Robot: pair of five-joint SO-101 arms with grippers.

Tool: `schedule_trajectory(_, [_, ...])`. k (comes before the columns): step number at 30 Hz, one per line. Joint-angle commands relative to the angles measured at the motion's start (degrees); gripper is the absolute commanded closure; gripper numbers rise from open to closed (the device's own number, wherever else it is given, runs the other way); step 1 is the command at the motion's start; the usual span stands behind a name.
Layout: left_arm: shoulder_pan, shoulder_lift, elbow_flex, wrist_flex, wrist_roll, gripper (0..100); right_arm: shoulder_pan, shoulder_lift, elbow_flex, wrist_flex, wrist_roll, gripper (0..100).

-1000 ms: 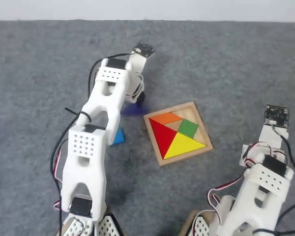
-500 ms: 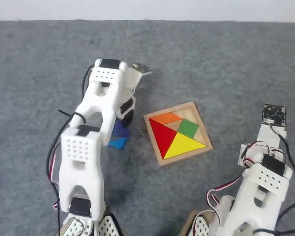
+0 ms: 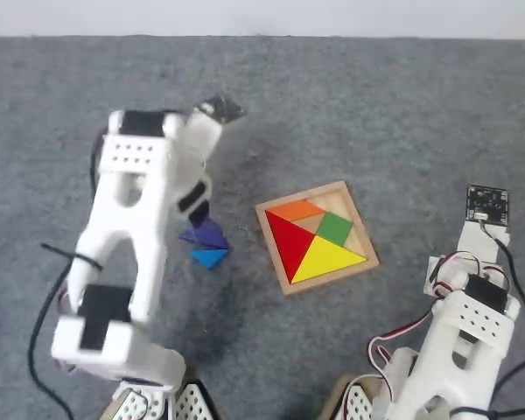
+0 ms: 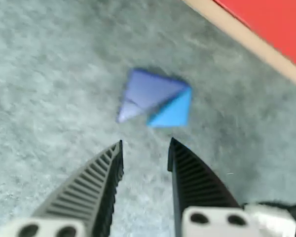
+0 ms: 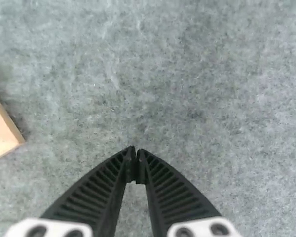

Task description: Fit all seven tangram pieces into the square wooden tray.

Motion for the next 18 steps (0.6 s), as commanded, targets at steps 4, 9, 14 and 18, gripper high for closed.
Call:
schedule_trajectory(4, [4.13, -5.98, 28.88, -23.47, -6.33, 86, -0.40, -2.15, -0.26, -0.84, -0.35, 98.5])
schedule_trajectory(9, [7.21, -5.98, 35.30, -29.19, -7.65, 86, -0.40, -1.98, -0.26, -0.92, -0.35, 98.5])
schedule_trajectory(14, [6.15, -6.24, 35.21, -30.95, -7.30, 86, -0.40, -1.98, -0.26, -0.92, -0.35, 98.5])
schedule_trajectory(18, [5.63, -5.89, 35.82, -33.58, -7.38, 86, -0.40, -1.98, -0.26, -0.92, -0.35, 98.5])
